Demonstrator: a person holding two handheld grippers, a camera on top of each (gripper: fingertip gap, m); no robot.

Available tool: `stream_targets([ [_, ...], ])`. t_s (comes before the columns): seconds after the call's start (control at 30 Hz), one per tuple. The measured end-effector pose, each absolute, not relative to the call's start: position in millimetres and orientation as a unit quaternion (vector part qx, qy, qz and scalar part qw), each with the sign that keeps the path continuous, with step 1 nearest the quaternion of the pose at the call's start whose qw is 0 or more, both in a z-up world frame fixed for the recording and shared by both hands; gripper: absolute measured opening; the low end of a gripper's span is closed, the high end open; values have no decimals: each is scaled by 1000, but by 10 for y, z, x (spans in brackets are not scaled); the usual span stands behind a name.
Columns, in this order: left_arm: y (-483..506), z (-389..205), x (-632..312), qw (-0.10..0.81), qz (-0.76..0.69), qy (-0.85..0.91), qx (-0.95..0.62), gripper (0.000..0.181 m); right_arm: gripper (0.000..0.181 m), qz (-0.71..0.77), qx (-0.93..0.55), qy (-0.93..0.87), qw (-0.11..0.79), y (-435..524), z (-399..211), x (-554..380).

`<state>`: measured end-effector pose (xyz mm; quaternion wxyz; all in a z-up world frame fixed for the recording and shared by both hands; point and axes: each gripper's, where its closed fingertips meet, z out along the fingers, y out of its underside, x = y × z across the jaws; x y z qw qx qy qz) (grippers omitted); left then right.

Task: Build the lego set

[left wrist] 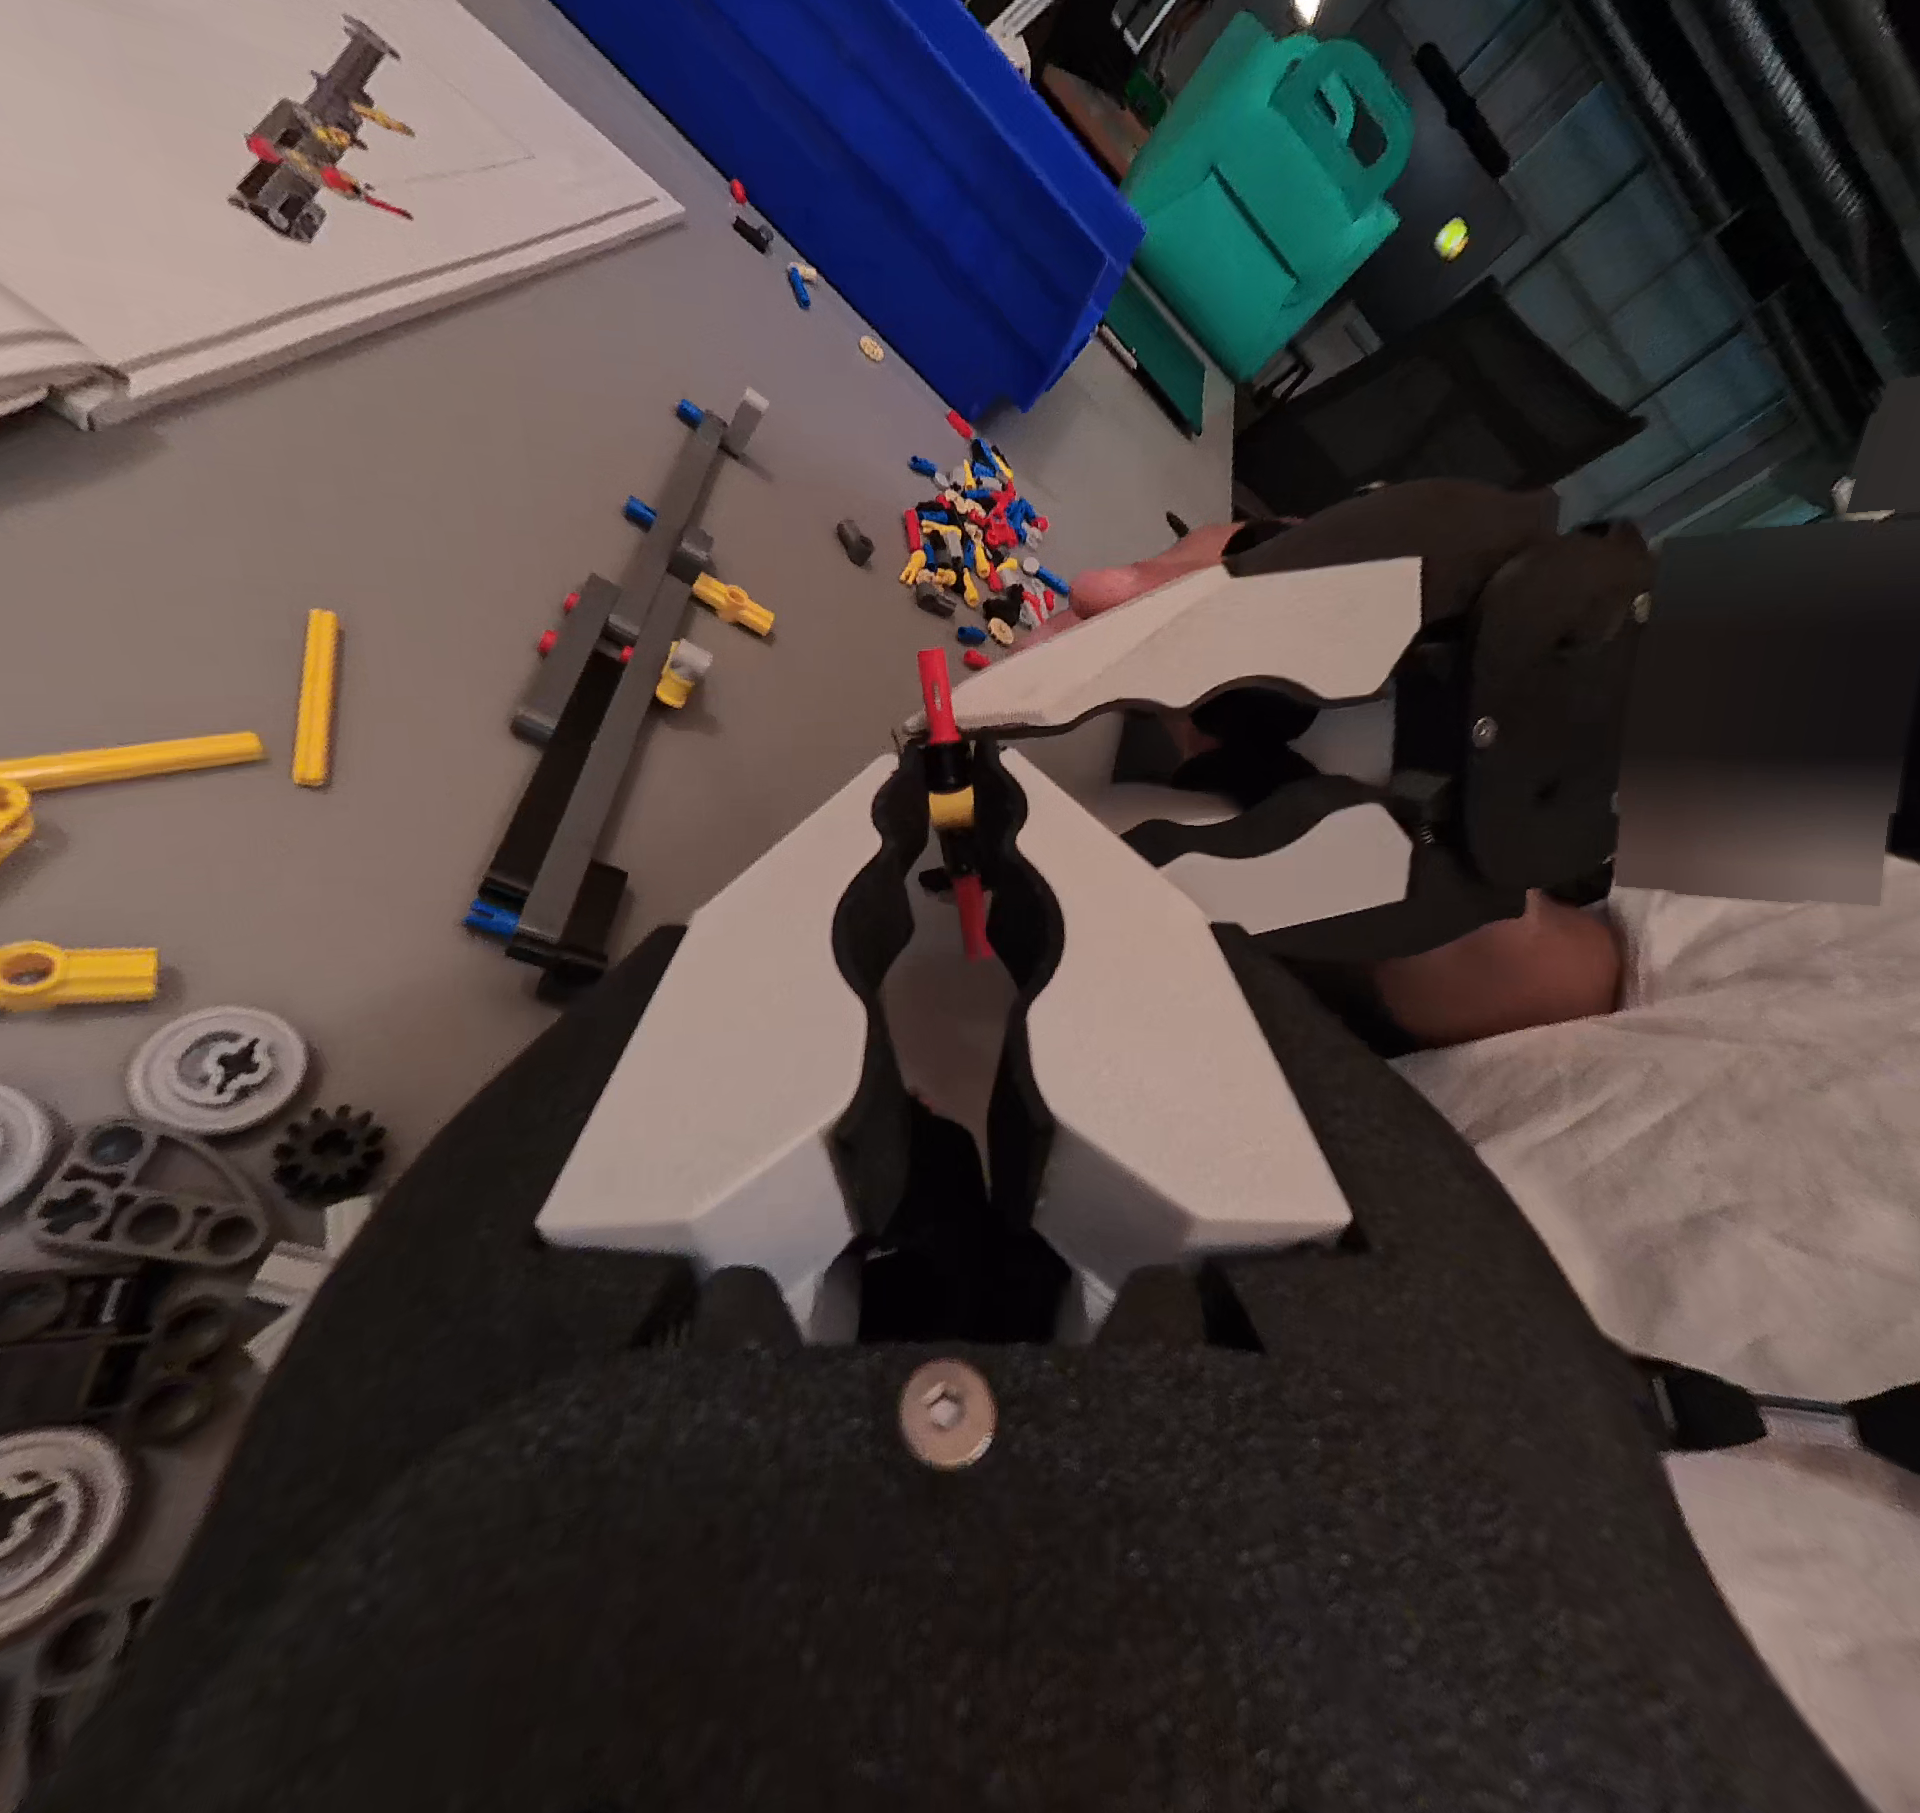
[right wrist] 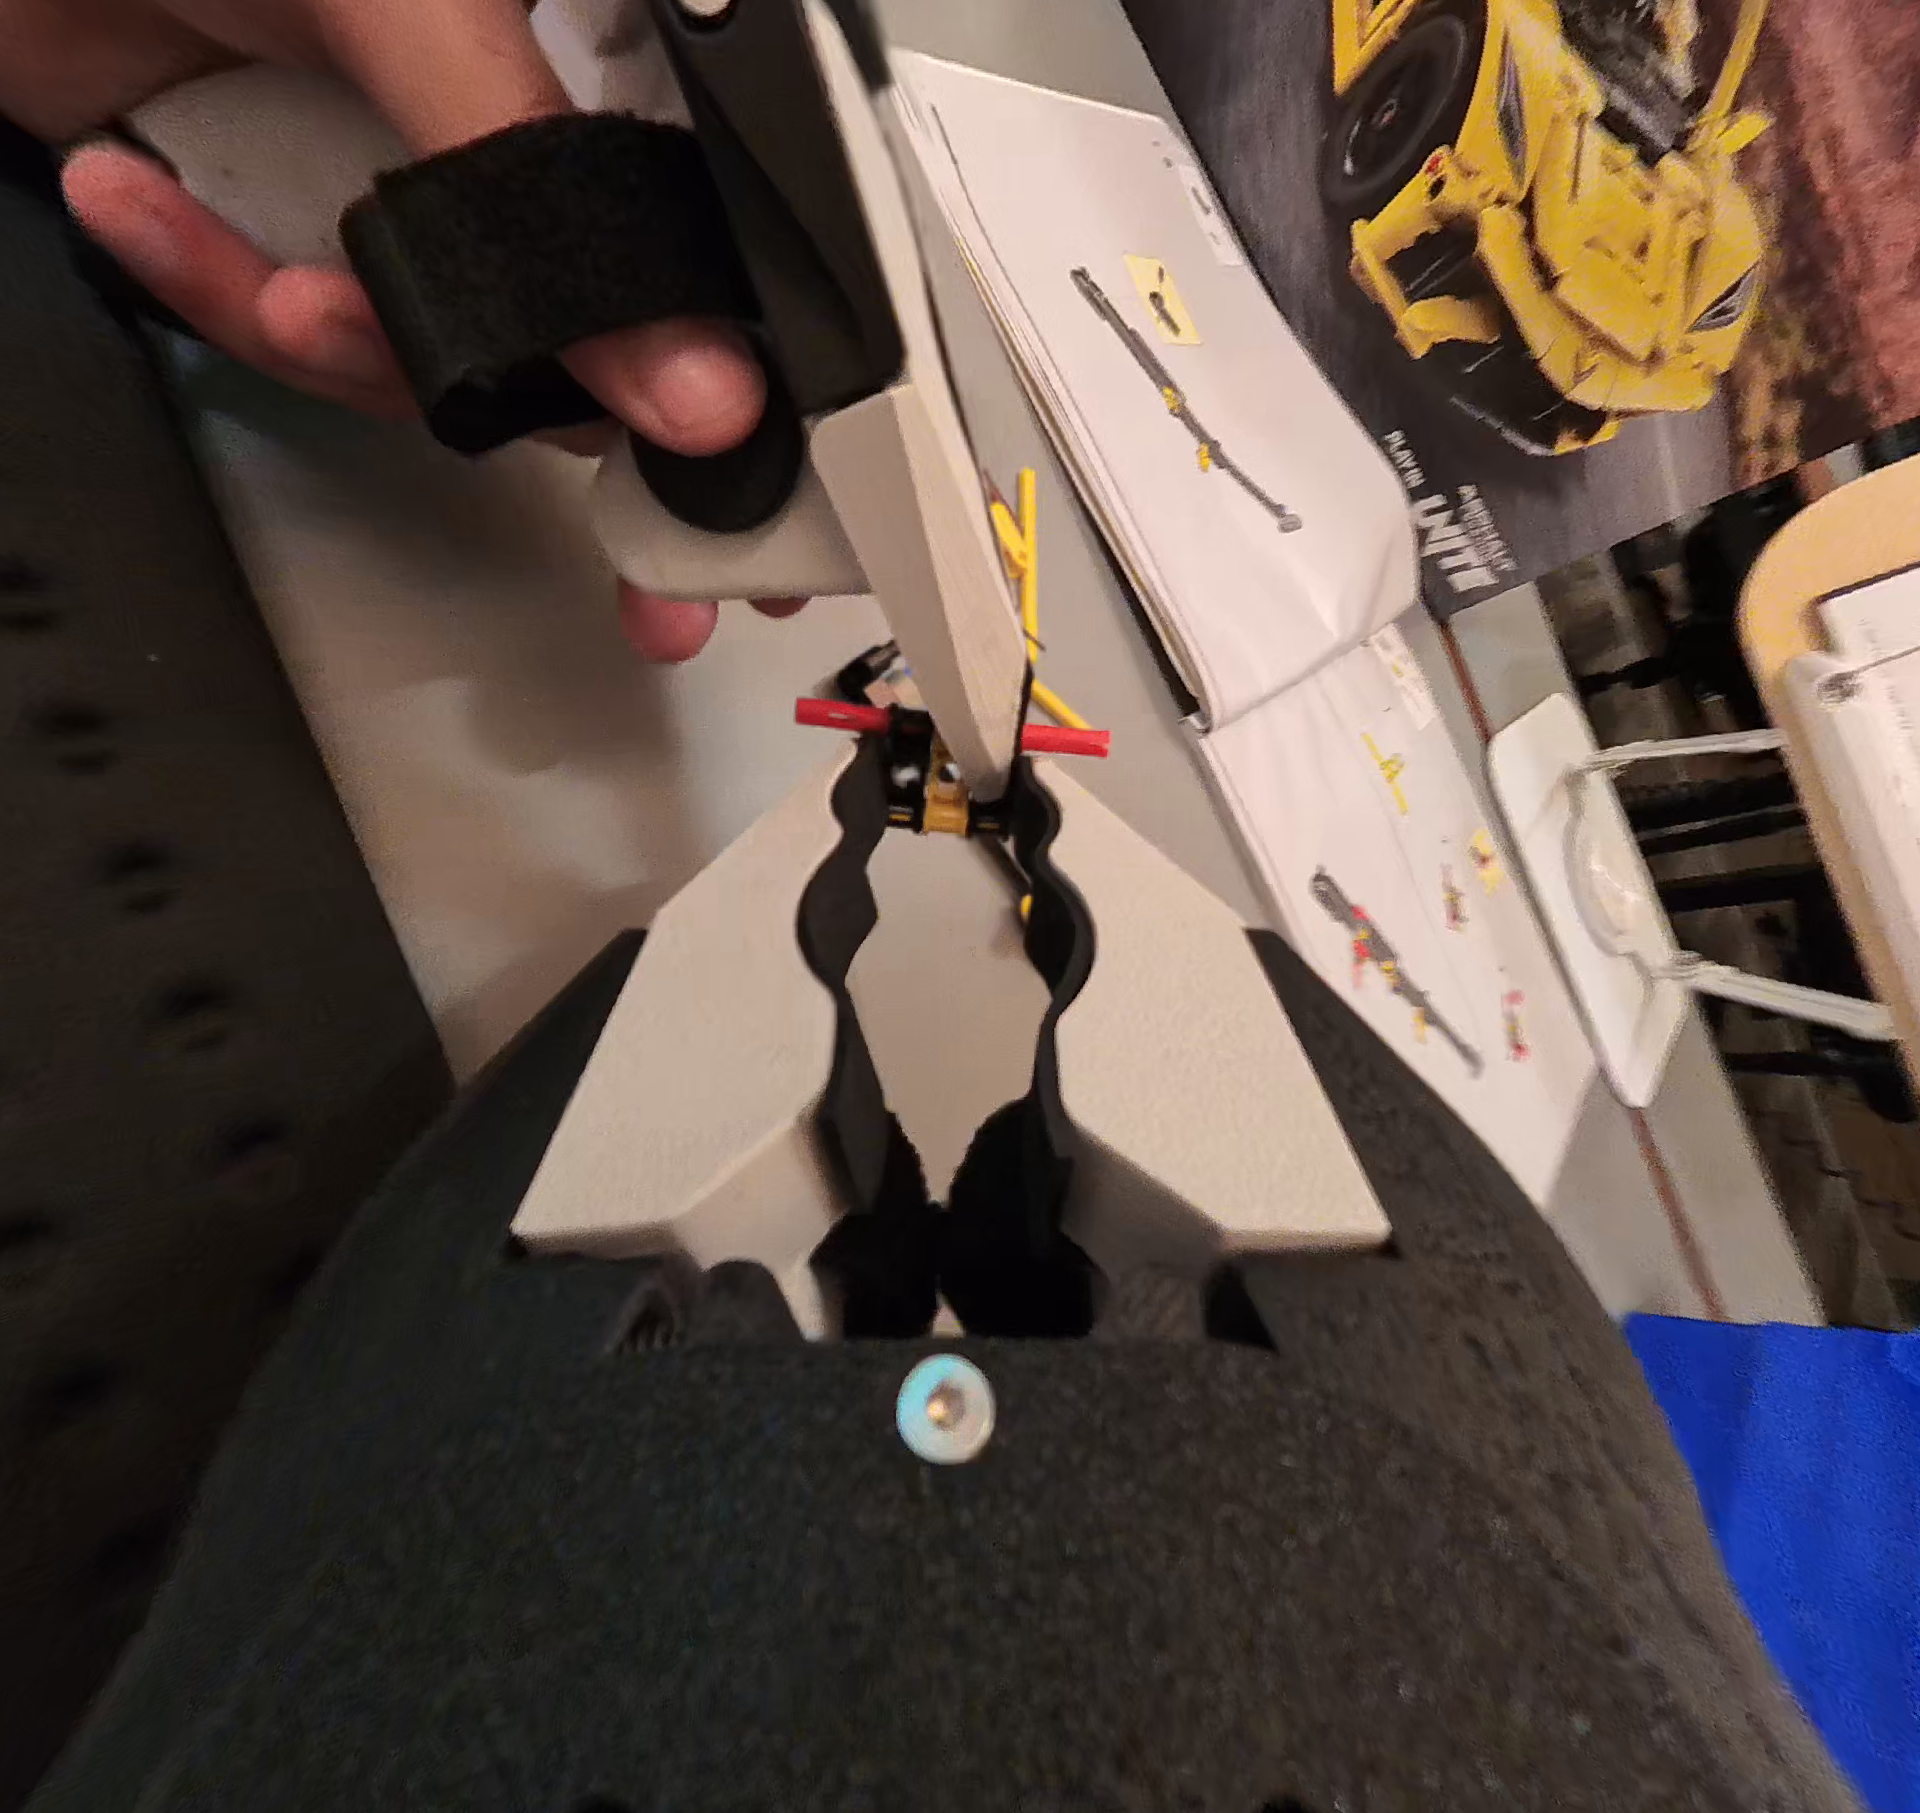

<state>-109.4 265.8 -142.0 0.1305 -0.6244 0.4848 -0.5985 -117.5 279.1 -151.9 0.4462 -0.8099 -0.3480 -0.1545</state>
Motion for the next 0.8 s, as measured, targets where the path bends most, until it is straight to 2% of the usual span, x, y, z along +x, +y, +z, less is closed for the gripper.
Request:
stream_targets([
  [0.07, 2699, -1349, -1088, 100, -637, 438, -627, 7, 26, -126, -808, -321, 478, 2821, -1426, -1179],
  [0.13, 2815, -1239, -1104, 75, -680, 381, -623, 6, 51, -103, -793, -296, 523, 2818, -1245, -1162],
  [0.2, 2870, -1129, -1128, 45, -719, 335, -607, 6, 54, -51, -784, -281, 552, 2785, -1136, -1184],
  [0.3, 2905, -1038, -1131, 39, -746, 303, -592, 6, 48, 0, -788, -246, 564, 2807, -1128, -1162],
  [0.43, 2955, -852, -1154, 59, -781, 269, -561, 6, 43, 200, -783, -148, 570, 2814, -1132, -1267],
  [0.57, 2887, -812, -1148, 92, -772, 297, -555, 6, 25, 309, -733, -108, 596, 2759, -987, -1319],
  [0.67, 2851, -807, -1121, 110, -767, 305, -554, 6, 25, 334, -727, -88, 593, 2758, -986, -1266],
  [0.8, 2750, -820, -1084, 111, -761, 322, -552, 6, 13, 343, -713, -78, 606, 2738, -930, -1226],
])
